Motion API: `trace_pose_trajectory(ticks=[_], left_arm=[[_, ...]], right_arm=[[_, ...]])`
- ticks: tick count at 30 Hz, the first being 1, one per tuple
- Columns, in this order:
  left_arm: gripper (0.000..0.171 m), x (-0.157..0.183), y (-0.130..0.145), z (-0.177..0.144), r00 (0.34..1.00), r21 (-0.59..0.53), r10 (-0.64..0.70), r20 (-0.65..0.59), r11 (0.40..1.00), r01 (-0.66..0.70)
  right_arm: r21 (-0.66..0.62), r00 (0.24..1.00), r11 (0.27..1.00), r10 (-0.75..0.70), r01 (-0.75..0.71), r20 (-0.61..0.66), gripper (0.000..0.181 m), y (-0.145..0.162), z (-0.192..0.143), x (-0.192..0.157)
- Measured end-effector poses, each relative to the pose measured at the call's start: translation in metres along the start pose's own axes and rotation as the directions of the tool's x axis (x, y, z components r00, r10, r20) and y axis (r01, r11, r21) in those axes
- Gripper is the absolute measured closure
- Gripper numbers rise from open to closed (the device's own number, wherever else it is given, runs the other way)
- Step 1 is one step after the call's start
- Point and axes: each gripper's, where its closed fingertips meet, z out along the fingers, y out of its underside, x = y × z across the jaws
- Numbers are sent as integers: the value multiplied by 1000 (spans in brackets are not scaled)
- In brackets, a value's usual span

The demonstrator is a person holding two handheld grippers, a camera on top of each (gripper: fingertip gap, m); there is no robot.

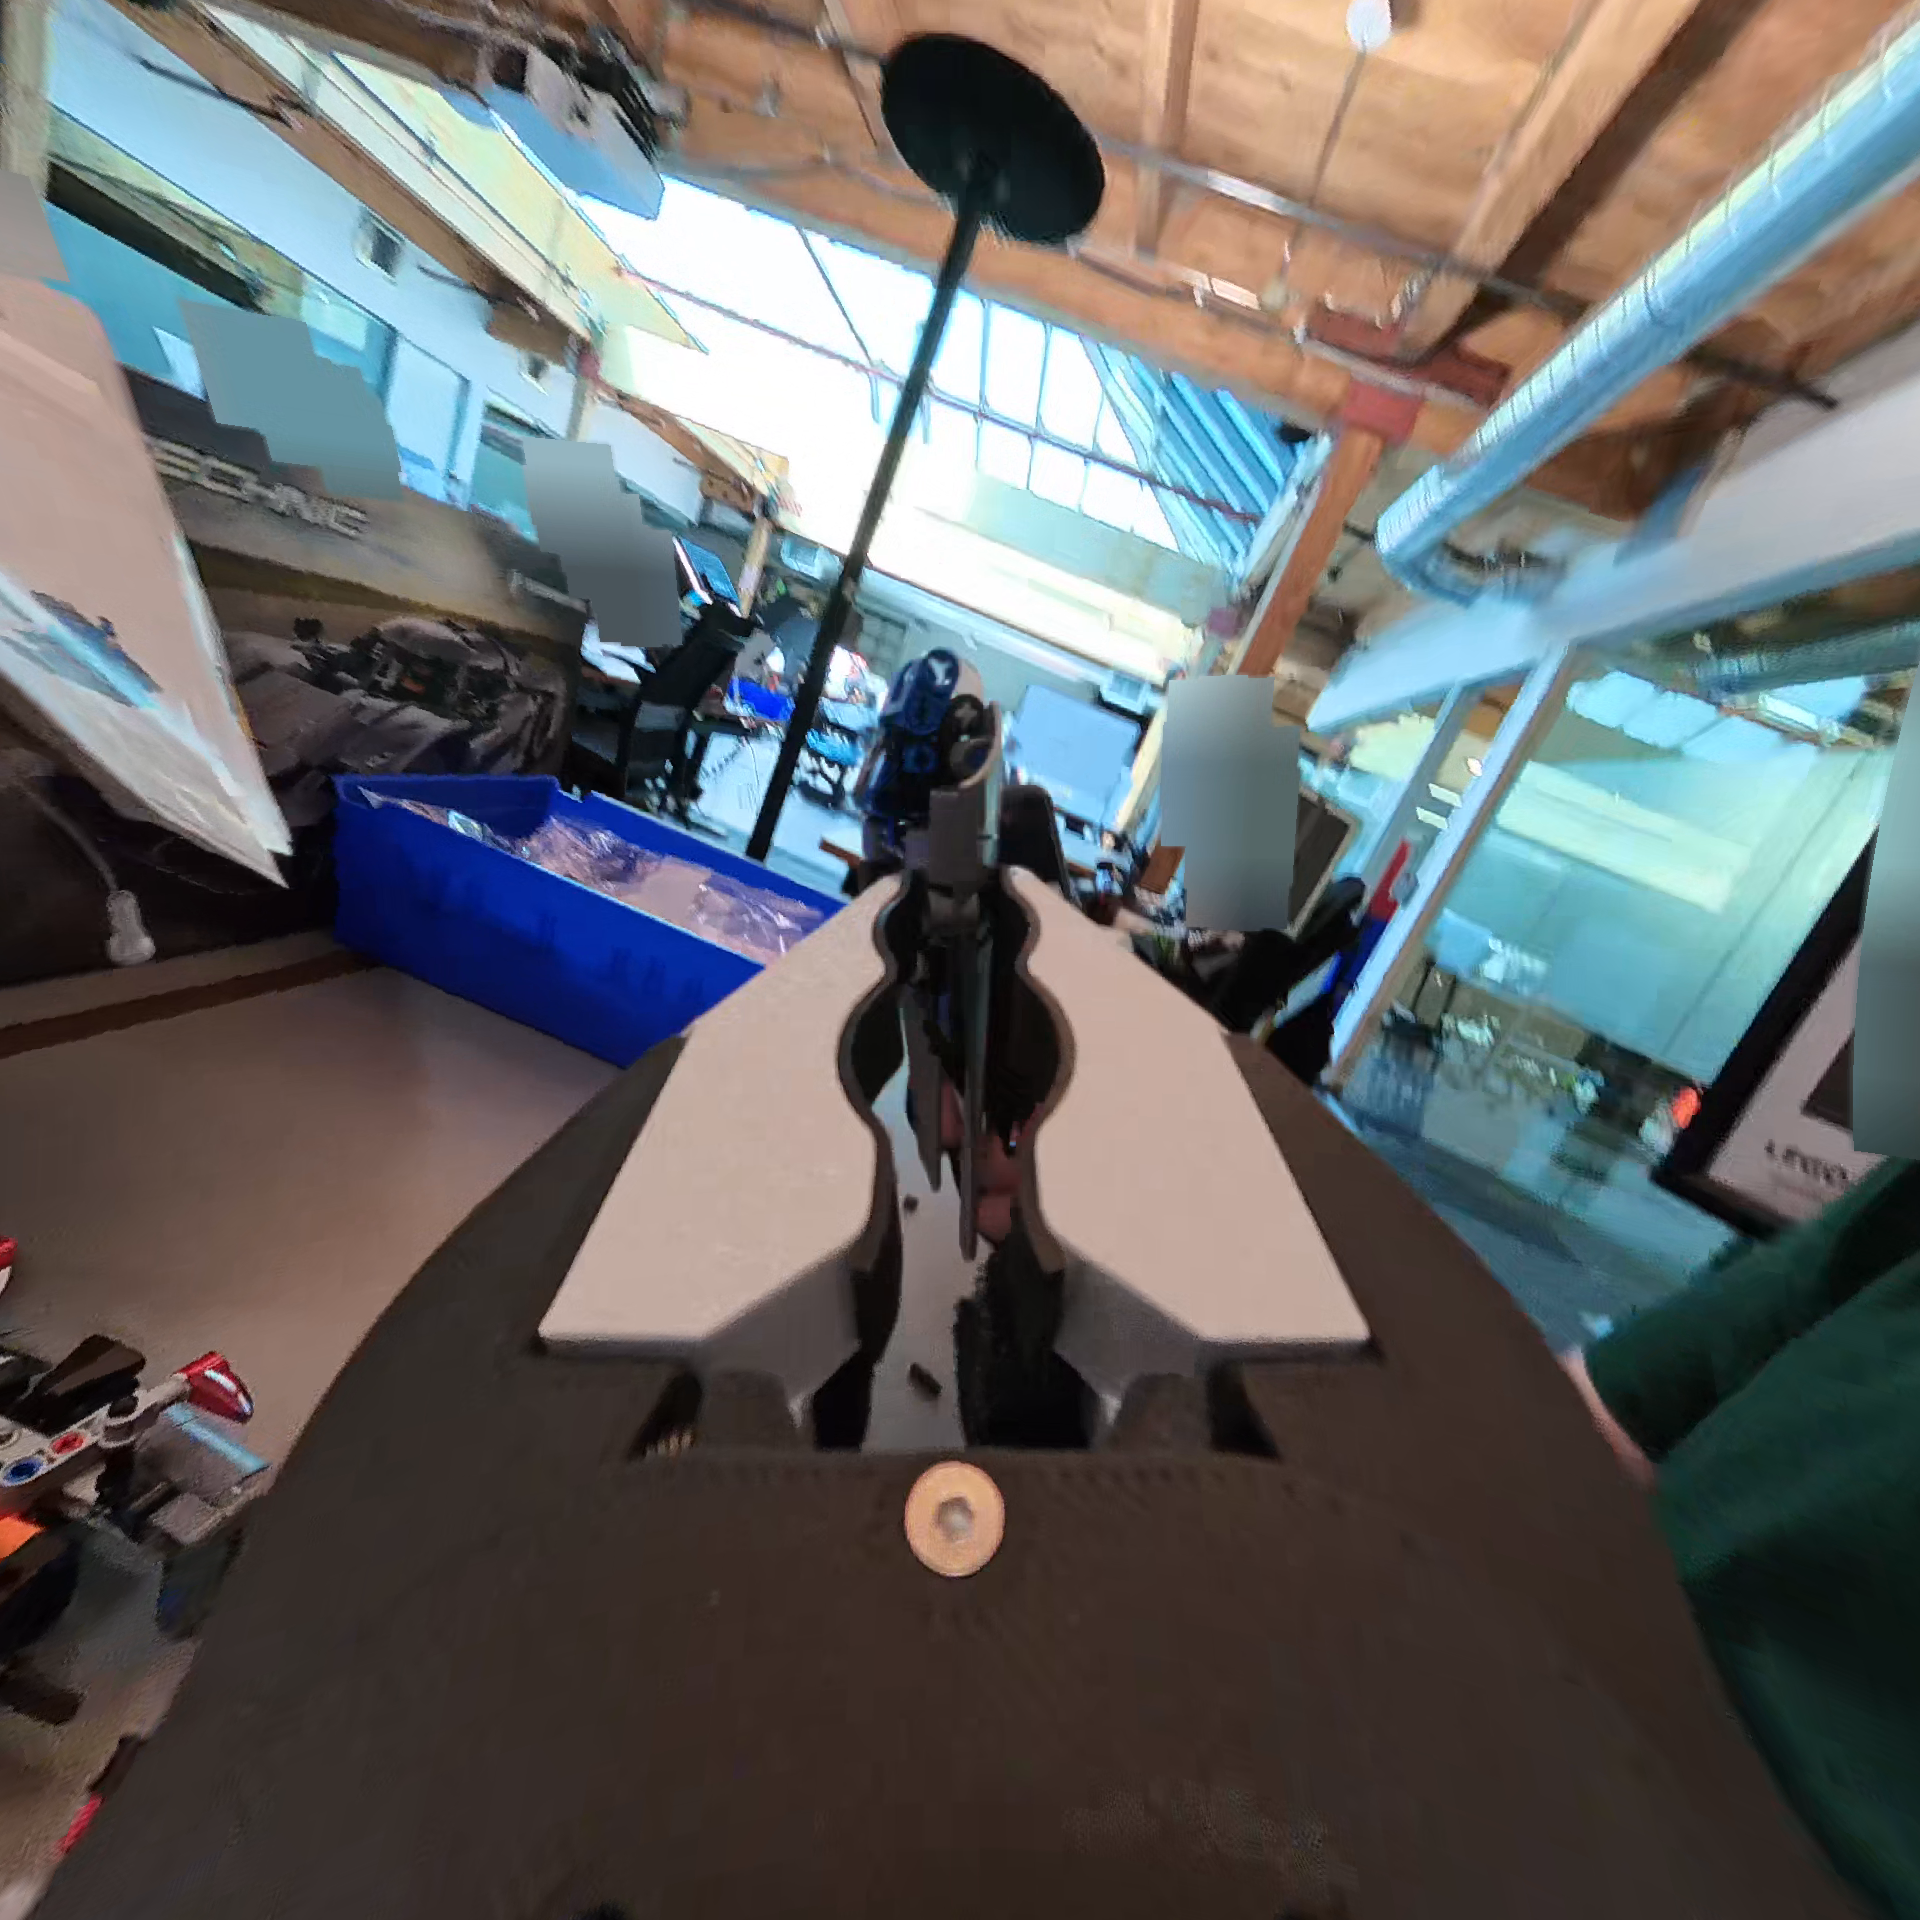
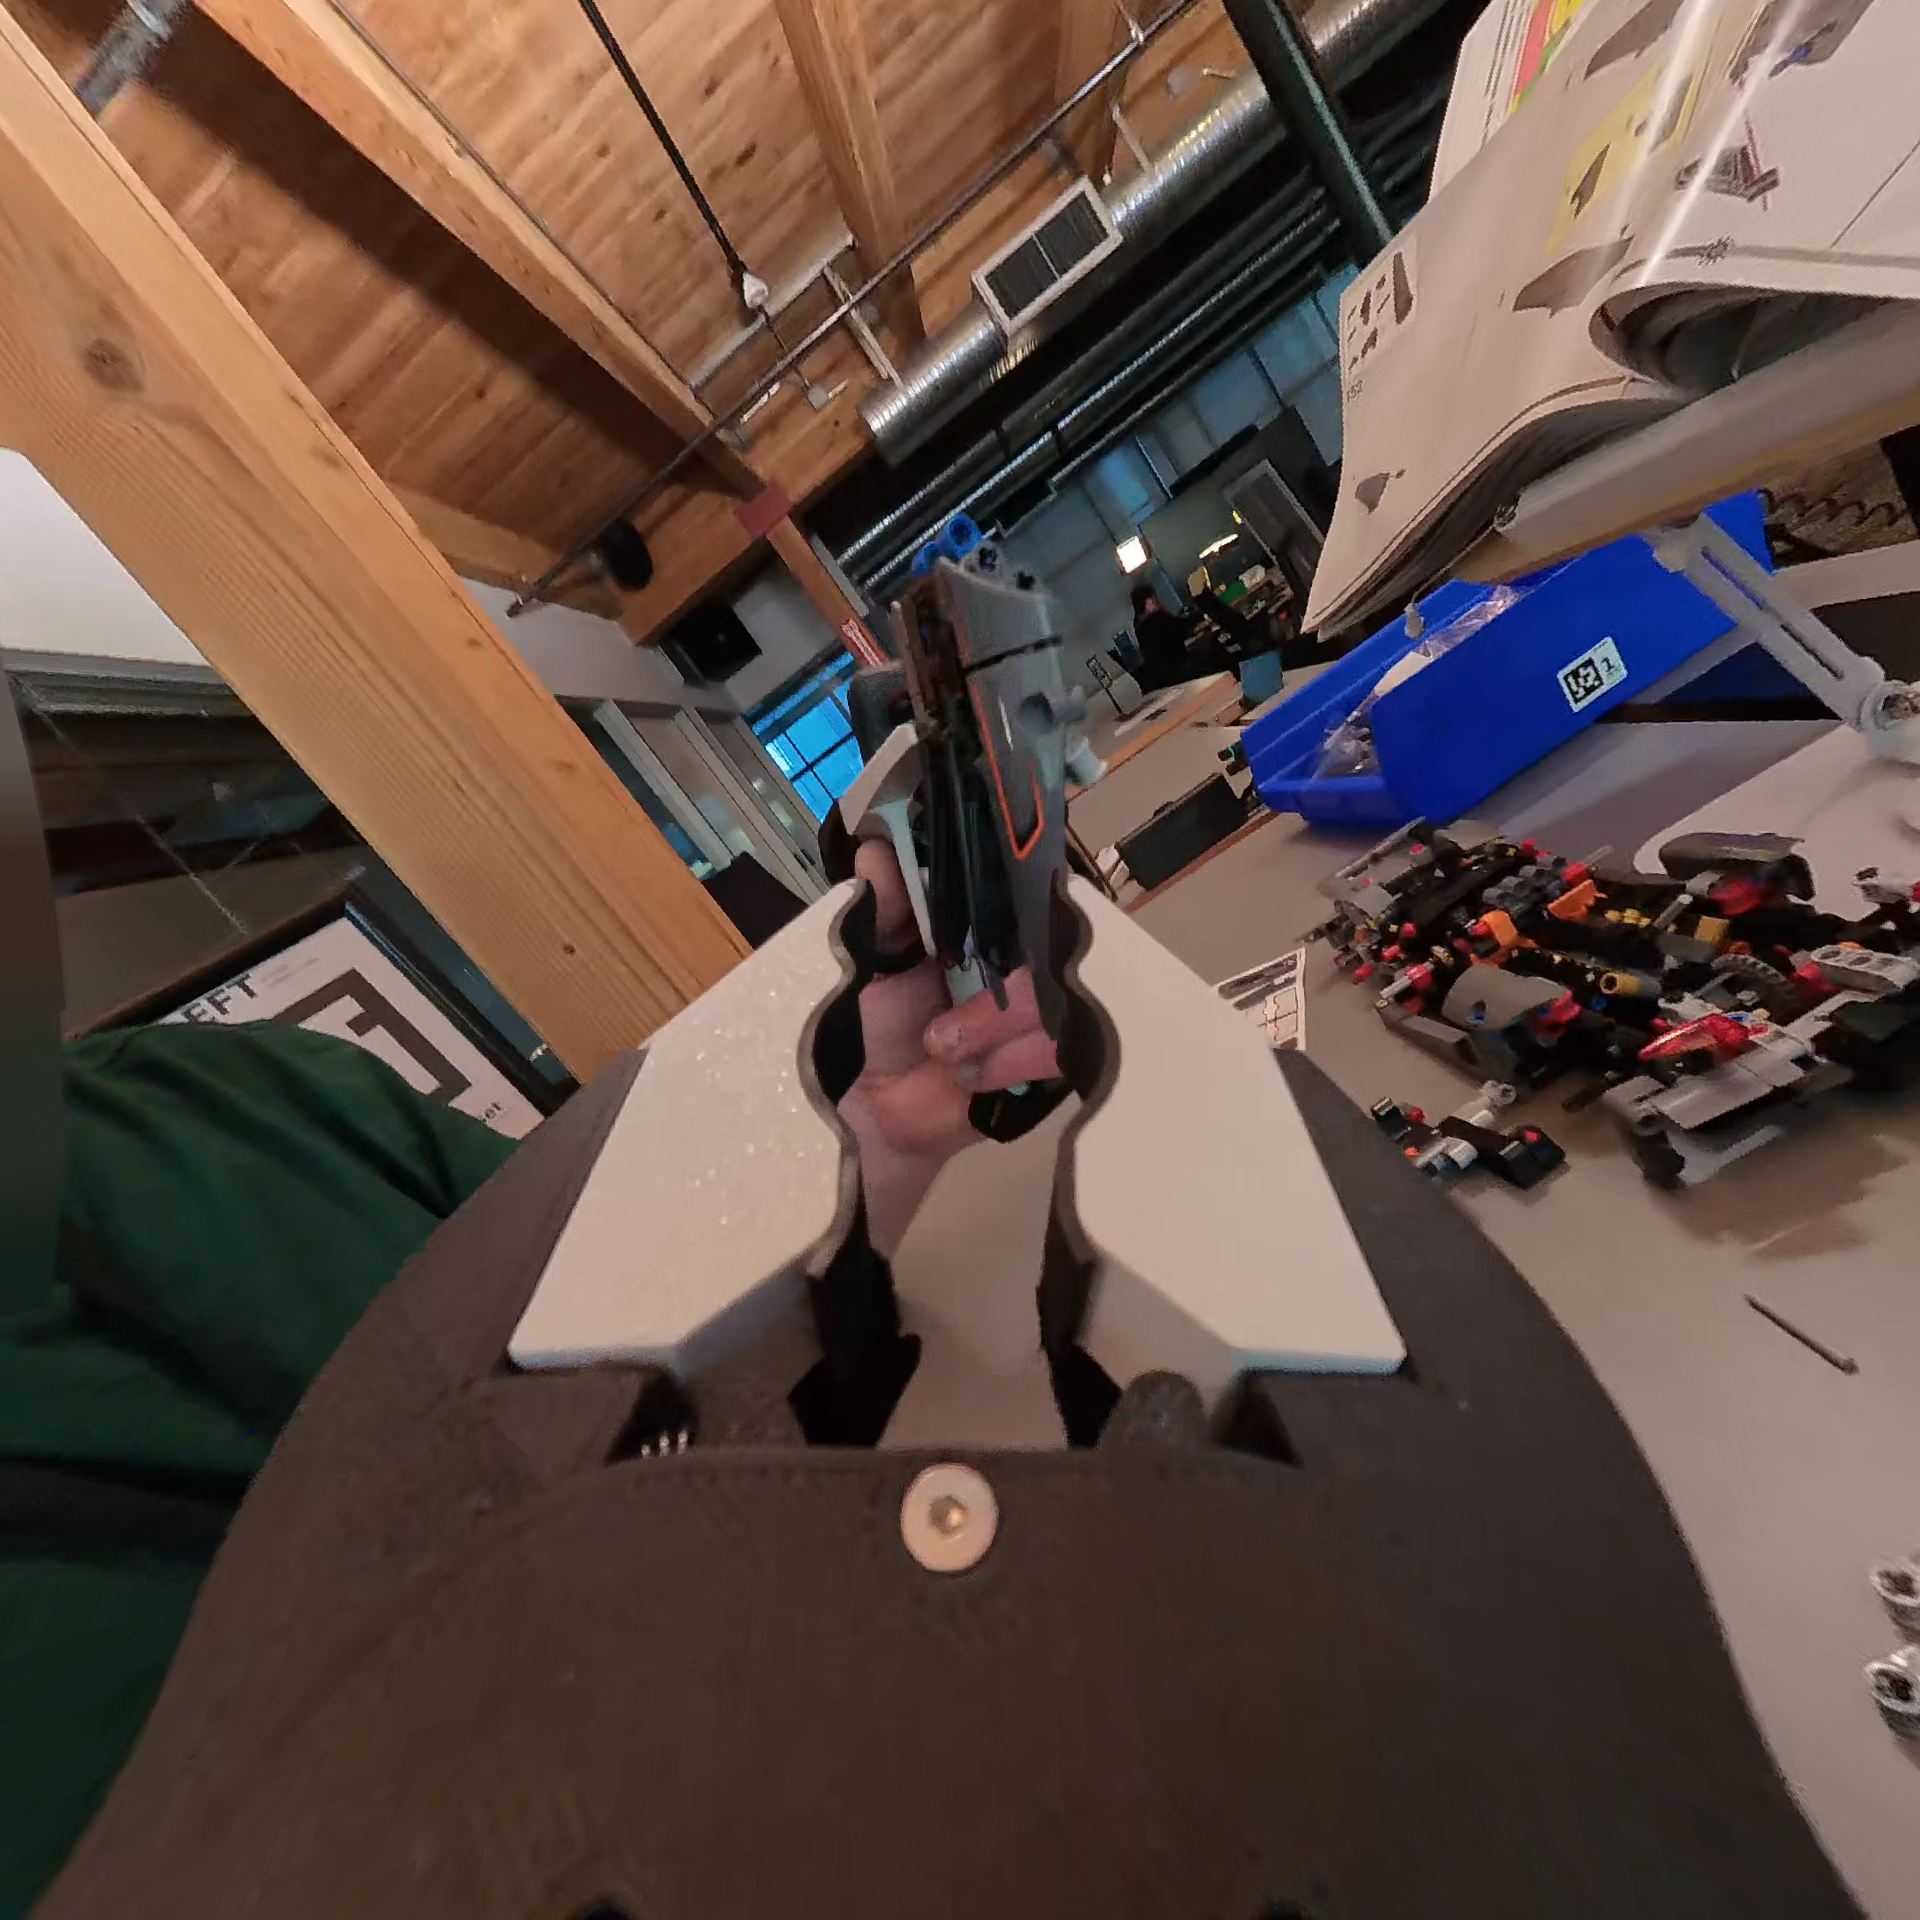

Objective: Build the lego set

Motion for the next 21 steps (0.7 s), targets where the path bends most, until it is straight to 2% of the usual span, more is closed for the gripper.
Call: trace_pose_trajectory(ticks=[1,5,9,11,13,16,20,21], left_arm=[[160,-2,-3,-1,1000,41,-17,10,999,17],[161,2,4,2,997,55,-67,-46,996,70],[161,13,14,4,989,-11,-68,-130,998,67],[161,18,18,7,984,-38,-63,-166,998,58],[160,23,21,9,980,-48,-49,-192,998,40],[160,25,20,8,971,-35,-57,-232,998,51],[157,17,26,4,975,-66,-49,-218,997,35],[152,12,25,2,980,-68,-43,-194,997,31]], right_arm=[[5,1000,1000,21,-21,6,150,2,2,1],[25,999,1000,-19,19,-26,148,4,5,4],[-2,986,988,-153,154,-68,142,-6,9,0],[-31,986,986,-162,161,-48,144,-7,13,-1],[-65,989,987,-146,148,32,146,-1,19,-7],[-27,984,993,-107,112,145,166,-2,19,-15],[-77,984,988,-124,135,131,169,5,18,-10],[-105,985,984,-136,147,110,170,6,18,-7]])
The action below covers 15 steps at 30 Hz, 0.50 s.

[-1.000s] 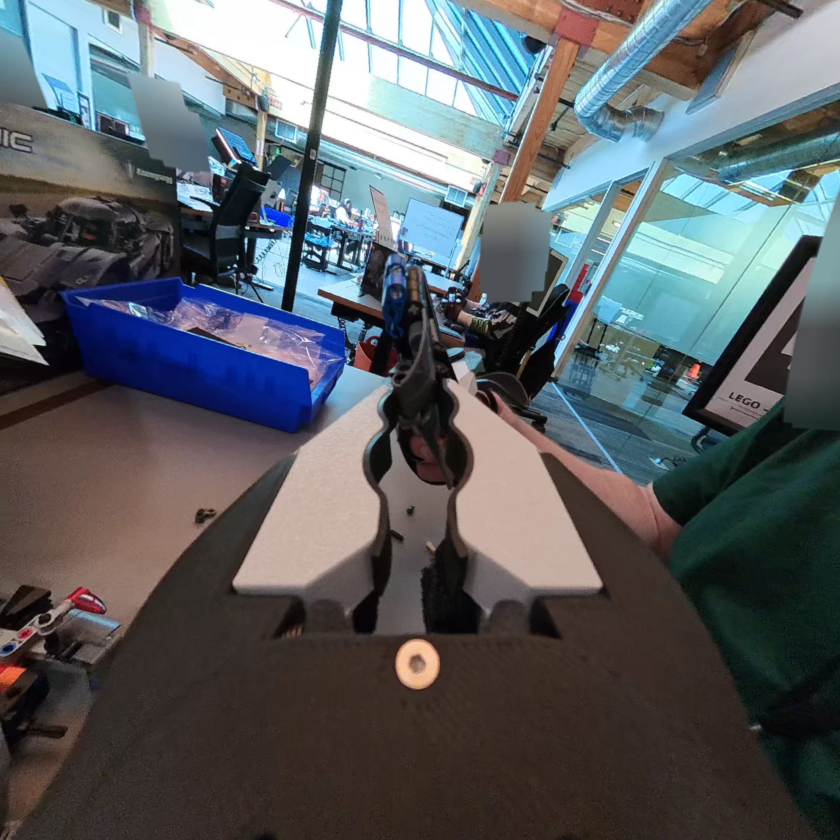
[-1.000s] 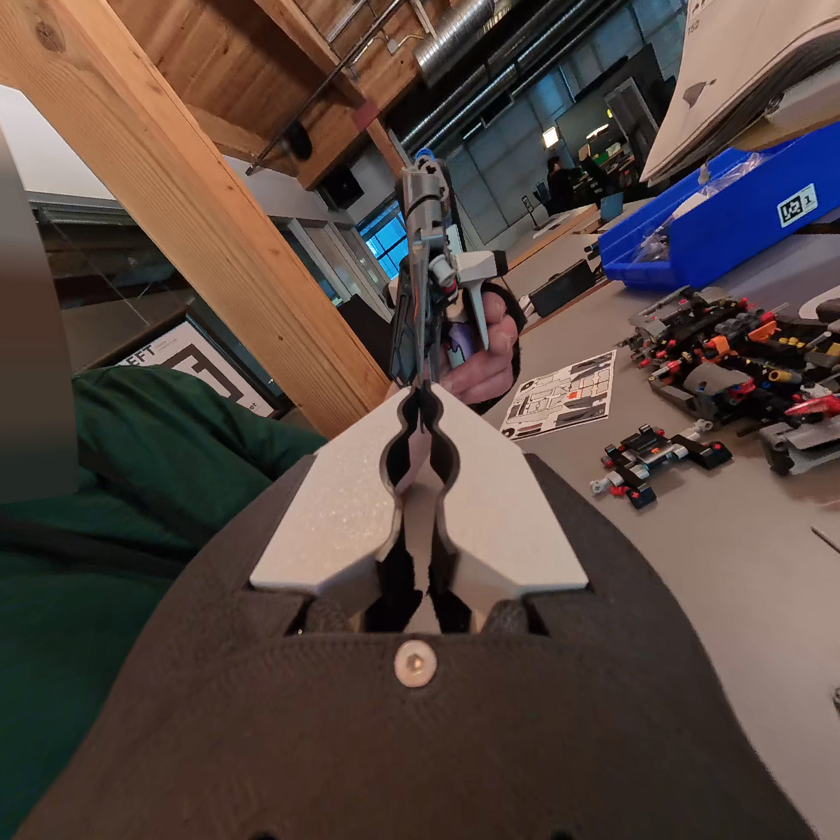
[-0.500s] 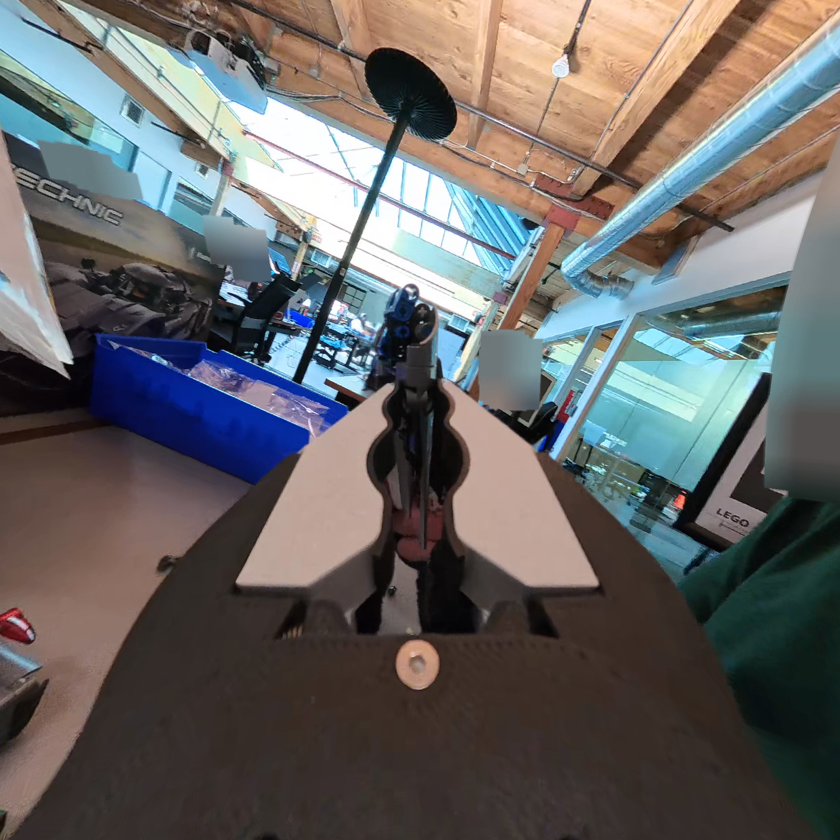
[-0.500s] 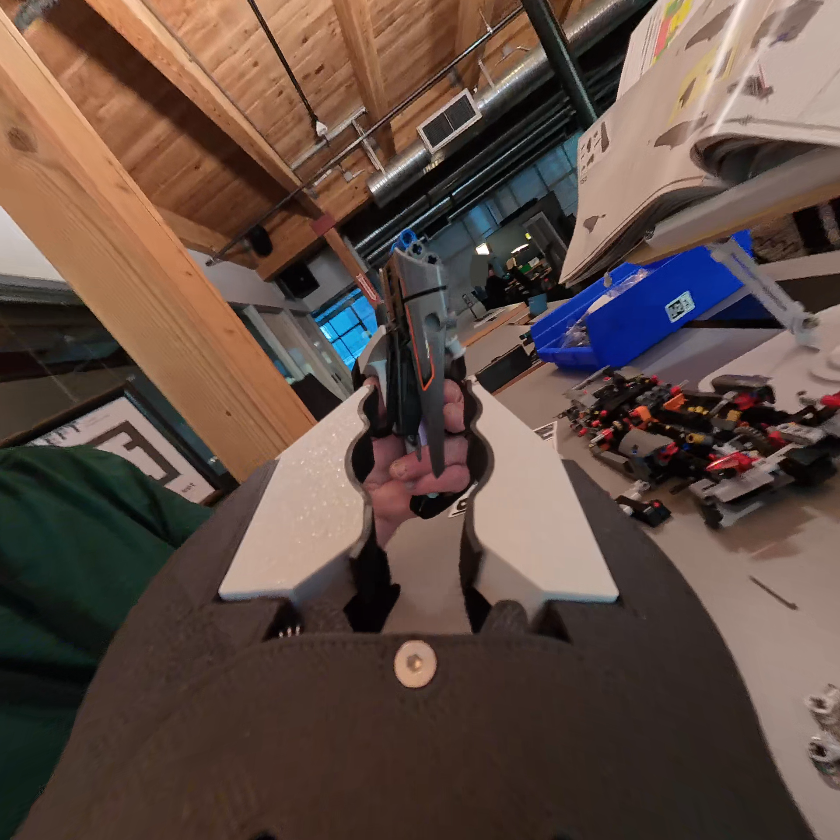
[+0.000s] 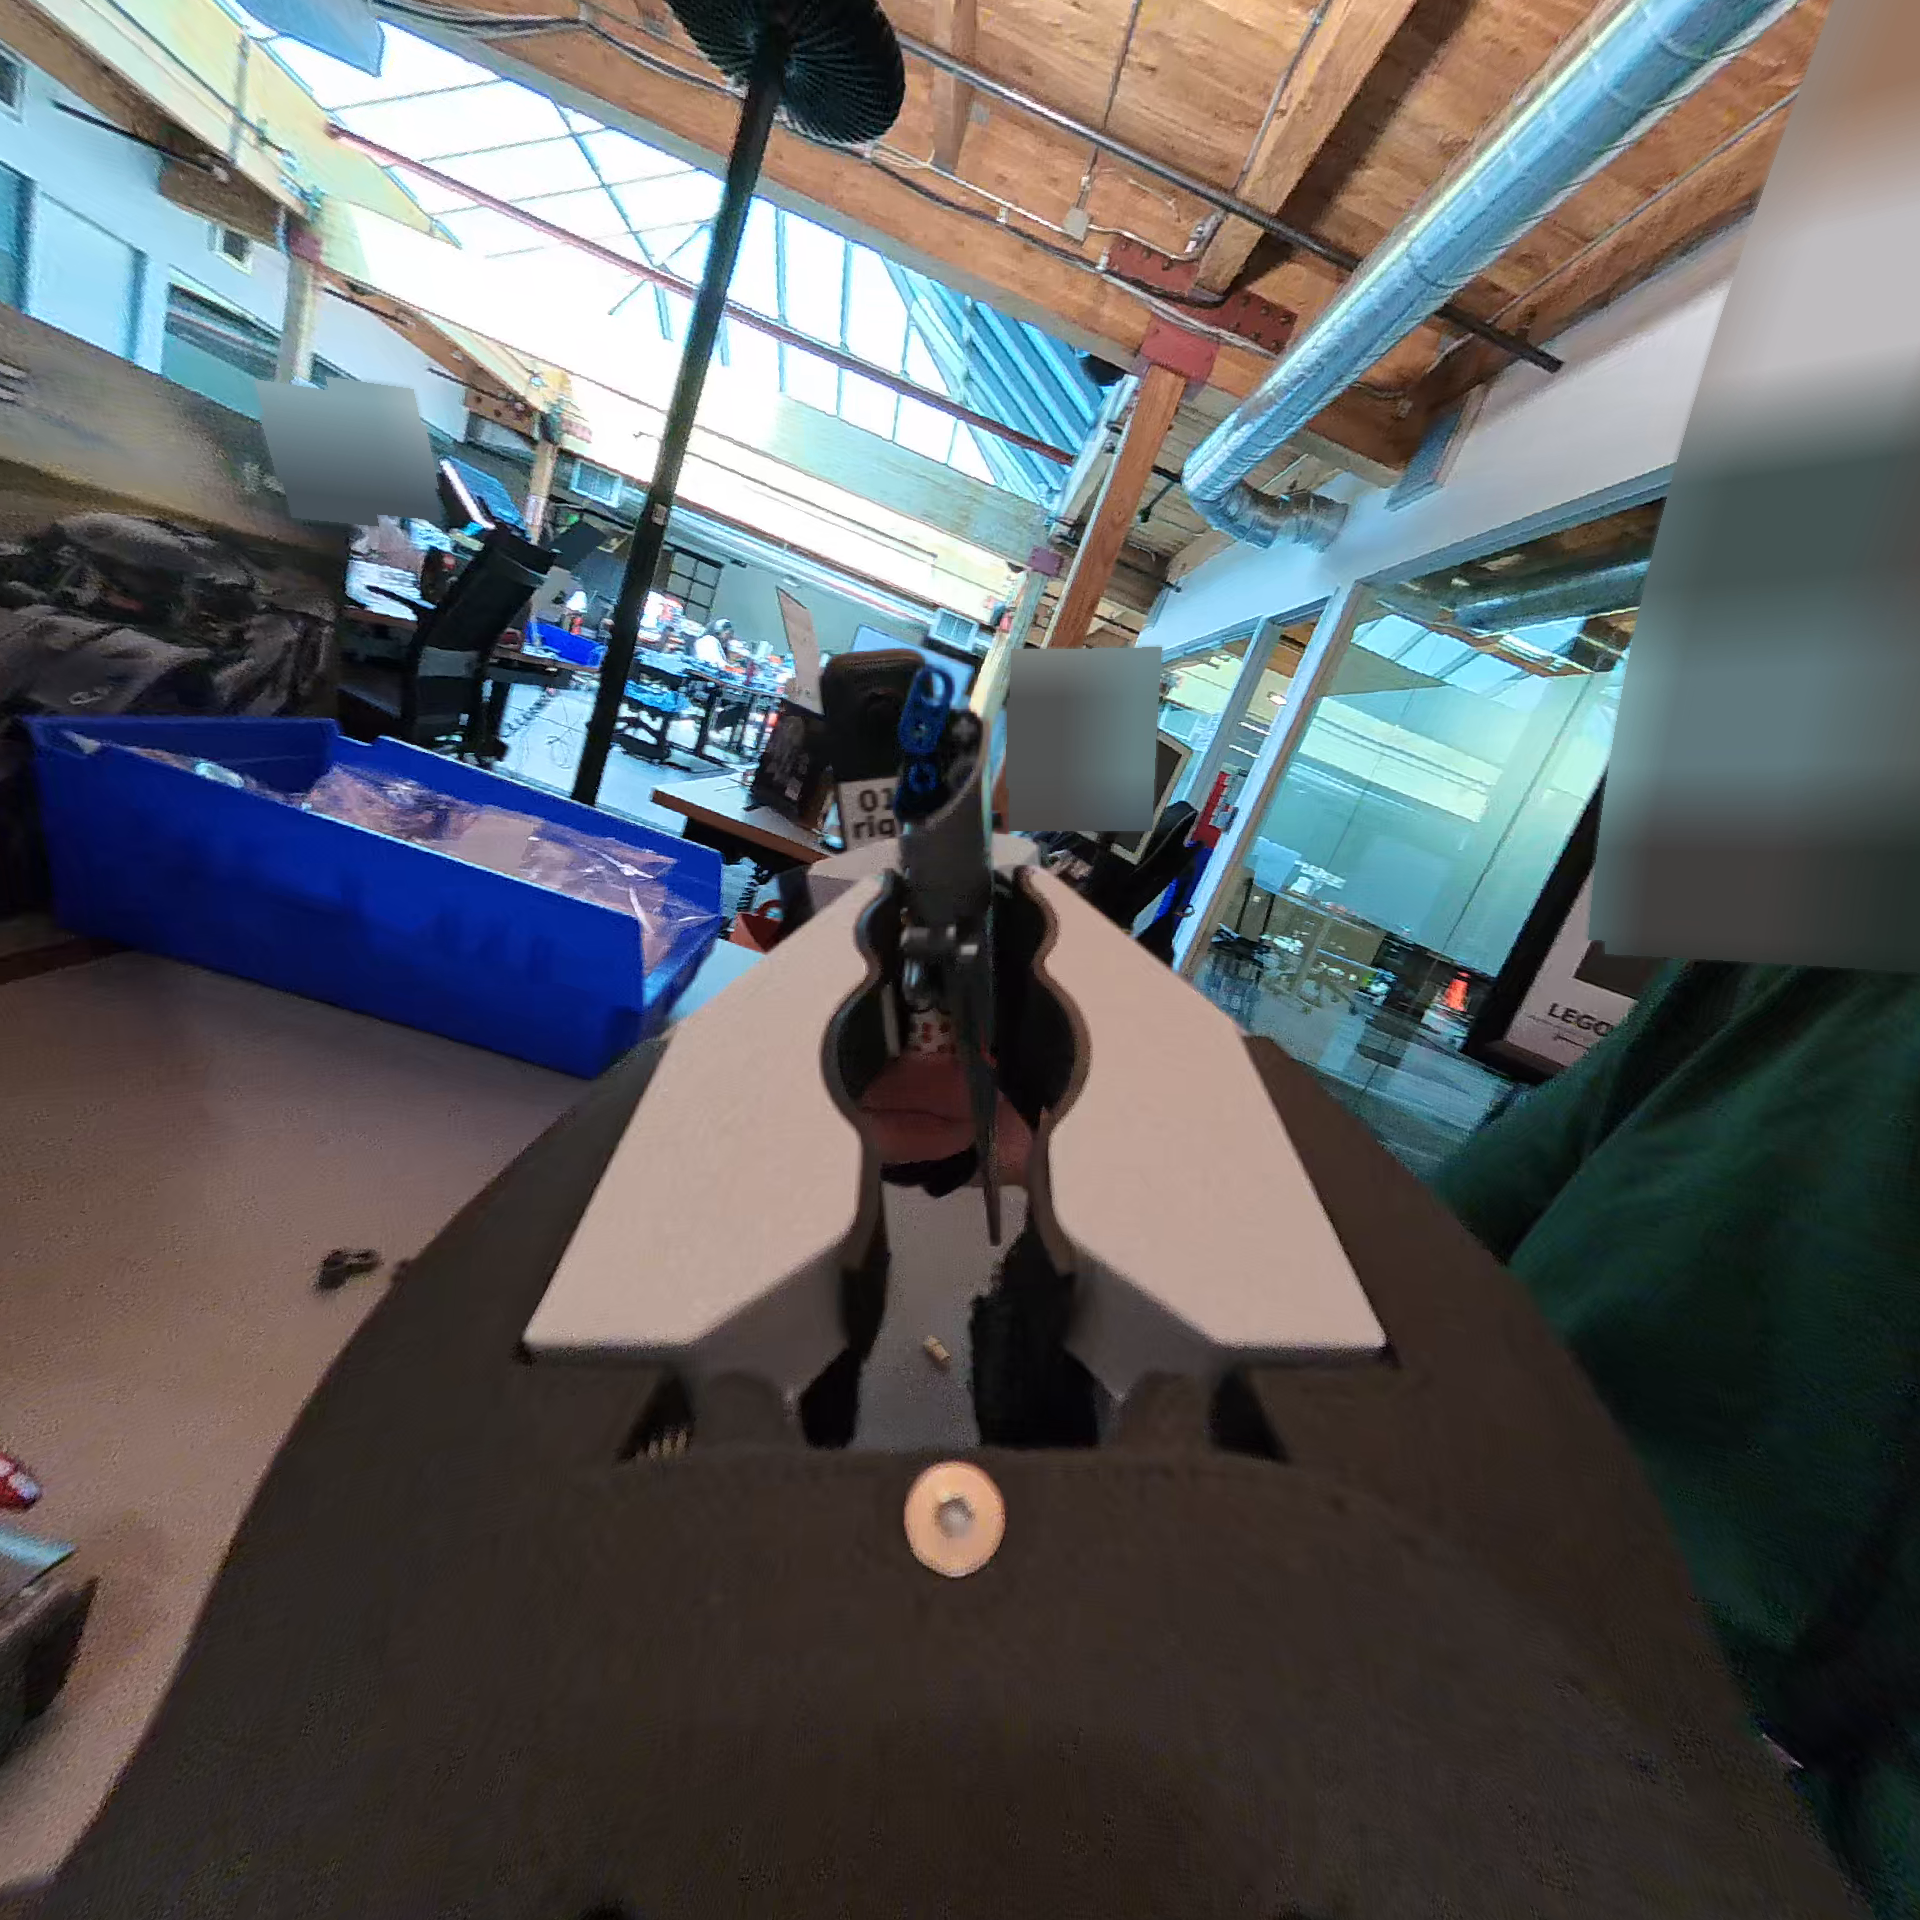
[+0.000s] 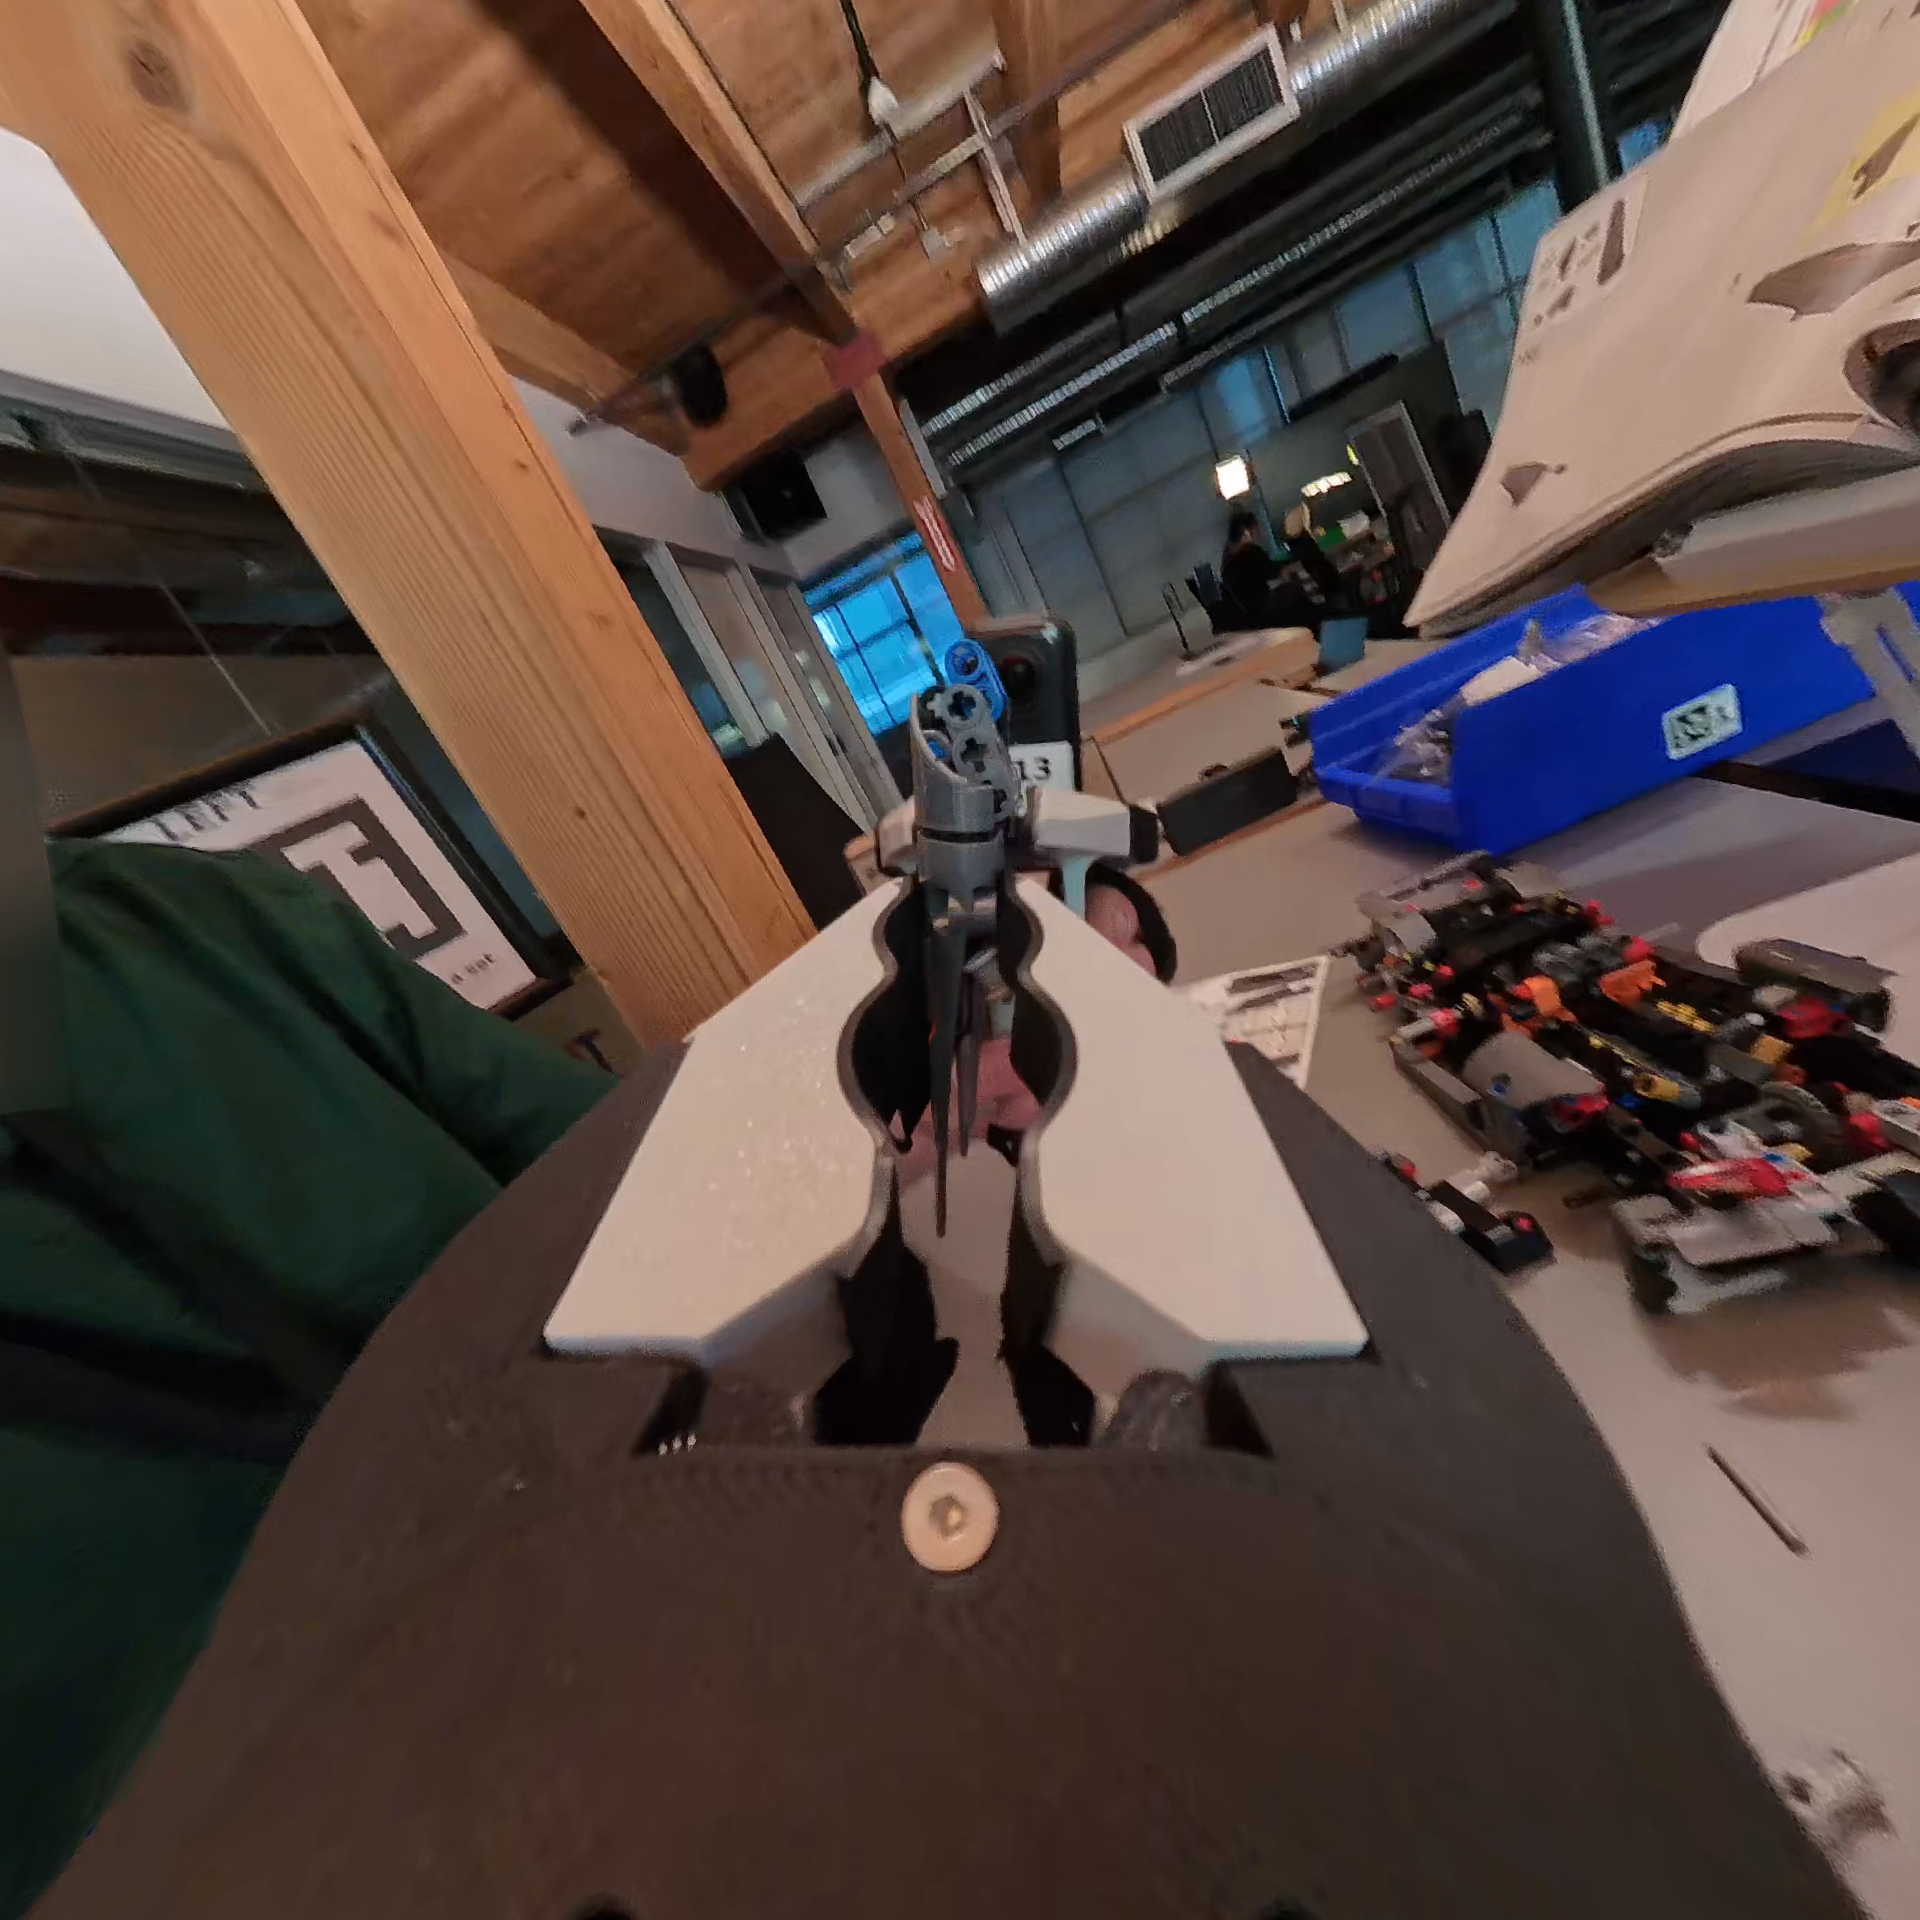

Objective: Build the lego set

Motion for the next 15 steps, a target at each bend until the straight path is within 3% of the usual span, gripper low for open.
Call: trace_pose_trajectory(ticks=[3,7,11,15], left_arm=[[135,-11,-7,-11,995,-23,71,70,997,-69],[129,-16,-4,-13,963,-189,242,119,958,-217],[147,-21,18,-5,922,-403,374,96,862,-308],[154,-25,13,-3,952,-343,293,92,907,-246]], right_arm=[[-110,996,991,-78,73,-50,170,3,-1,2],[-362,974,924,-184,125,-135,170,15,-5,11],[-546,964,827,-239,137,-120,170,26,-6,15],[-535,968,832,-232,147,-96,169,16,-5,20]])
